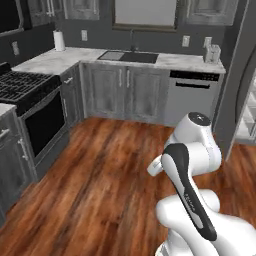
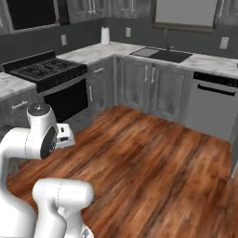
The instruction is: Pick up the pear and orange from the fridge and place one fruit on each plate on the dining counter.
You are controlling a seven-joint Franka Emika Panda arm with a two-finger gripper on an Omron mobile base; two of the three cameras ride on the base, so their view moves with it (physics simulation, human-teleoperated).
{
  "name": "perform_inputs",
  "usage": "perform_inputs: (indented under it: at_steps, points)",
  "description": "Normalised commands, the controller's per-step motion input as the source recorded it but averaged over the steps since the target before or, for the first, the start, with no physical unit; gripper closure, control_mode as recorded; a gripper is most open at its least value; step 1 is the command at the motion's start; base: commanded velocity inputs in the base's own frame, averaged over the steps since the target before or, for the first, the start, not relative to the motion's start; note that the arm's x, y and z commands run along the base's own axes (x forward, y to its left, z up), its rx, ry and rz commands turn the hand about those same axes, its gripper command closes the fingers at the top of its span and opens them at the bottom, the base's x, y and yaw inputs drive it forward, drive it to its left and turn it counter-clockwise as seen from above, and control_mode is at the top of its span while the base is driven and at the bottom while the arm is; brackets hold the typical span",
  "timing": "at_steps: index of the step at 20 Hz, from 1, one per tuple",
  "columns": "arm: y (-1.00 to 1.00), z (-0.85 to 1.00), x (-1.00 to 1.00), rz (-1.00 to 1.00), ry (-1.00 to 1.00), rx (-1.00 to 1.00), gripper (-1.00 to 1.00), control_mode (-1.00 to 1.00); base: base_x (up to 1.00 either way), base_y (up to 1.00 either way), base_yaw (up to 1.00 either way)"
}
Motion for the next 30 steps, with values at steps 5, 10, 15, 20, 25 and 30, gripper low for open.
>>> perform_inputs:
  at_steps: [5, 10, 15, 20, 25, 30]
  points:
    - [0.00, 0.00, 0.00, 0.00, 0.00, 0.00, -1.00, 1.00, 0.00, 0.04, -1.00]
    - [0.00, 0.00, 0.00, 0.00, 0.00, 0.00, -1.00, 1.00, 0.00, 0.03, -1.00]
    - [0.00, 0.00, 0.00, 0.00, 0.00, 0.00, -1.00, 1.00, 0.19, 0.11, -0.83]
    - [0.00, 0.00, 0.00, 0.00, 0.00, 0.00, -1.00, 1.00, 0.69, 0.02, -0.29]
    - [0.00, 0.00, 0.00, 0.00, 0.00, 0.00, -1.00, 1.00, 0.87, 0.00, -0.02]
    - [0.00, 0.00, 0.00, 0.00, 0.00, 0.00, -1.00, 1.00, 0.93, -0.01, 0.00]
